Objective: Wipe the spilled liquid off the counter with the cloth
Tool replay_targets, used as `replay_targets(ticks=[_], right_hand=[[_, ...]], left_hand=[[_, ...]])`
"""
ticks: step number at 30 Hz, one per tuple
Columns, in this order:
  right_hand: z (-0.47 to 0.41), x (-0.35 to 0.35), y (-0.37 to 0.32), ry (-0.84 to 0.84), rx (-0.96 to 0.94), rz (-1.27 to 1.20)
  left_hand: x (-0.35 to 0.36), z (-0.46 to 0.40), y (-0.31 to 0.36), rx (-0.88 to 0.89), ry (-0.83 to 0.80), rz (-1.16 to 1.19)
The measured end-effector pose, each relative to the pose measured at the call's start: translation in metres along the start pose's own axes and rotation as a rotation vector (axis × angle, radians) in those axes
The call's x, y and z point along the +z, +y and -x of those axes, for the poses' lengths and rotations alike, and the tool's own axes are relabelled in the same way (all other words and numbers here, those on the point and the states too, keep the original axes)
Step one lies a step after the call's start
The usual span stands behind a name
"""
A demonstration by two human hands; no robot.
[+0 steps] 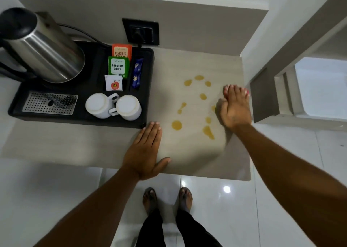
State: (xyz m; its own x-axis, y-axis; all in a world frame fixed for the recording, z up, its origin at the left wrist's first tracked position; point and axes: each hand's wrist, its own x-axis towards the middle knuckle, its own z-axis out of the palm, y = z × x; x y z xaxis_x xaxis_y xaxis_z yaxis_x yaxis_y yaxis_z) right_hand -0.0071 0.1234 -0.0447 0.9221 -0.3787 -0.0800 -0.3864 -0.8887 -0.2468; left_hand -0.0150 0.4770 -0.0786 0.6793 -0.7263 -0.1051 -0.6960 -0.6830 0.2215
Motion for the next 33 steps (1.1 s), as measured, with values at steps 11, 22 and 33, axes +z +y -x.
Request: replay_targets(ticks=[11, 22, 33], right_hand=[[-0.001, 0.005, -0.002, -0.104, -0.259, 0.027], [-0.111, 0.013, -0.069, -0.082, -0.315, -0.024], [-0.099, 0.001, -0.037, -0.098, -0.381, 0.056]], left_hand=[[-0.006, 0.002, 0.004, -0.011, -0.016, -0.021], [0.002, 0.001, 0.0, 0.003, -0.001, -0.022], [0.003, 0.0, 0.001, 0.0, 0.012, -0.032]])
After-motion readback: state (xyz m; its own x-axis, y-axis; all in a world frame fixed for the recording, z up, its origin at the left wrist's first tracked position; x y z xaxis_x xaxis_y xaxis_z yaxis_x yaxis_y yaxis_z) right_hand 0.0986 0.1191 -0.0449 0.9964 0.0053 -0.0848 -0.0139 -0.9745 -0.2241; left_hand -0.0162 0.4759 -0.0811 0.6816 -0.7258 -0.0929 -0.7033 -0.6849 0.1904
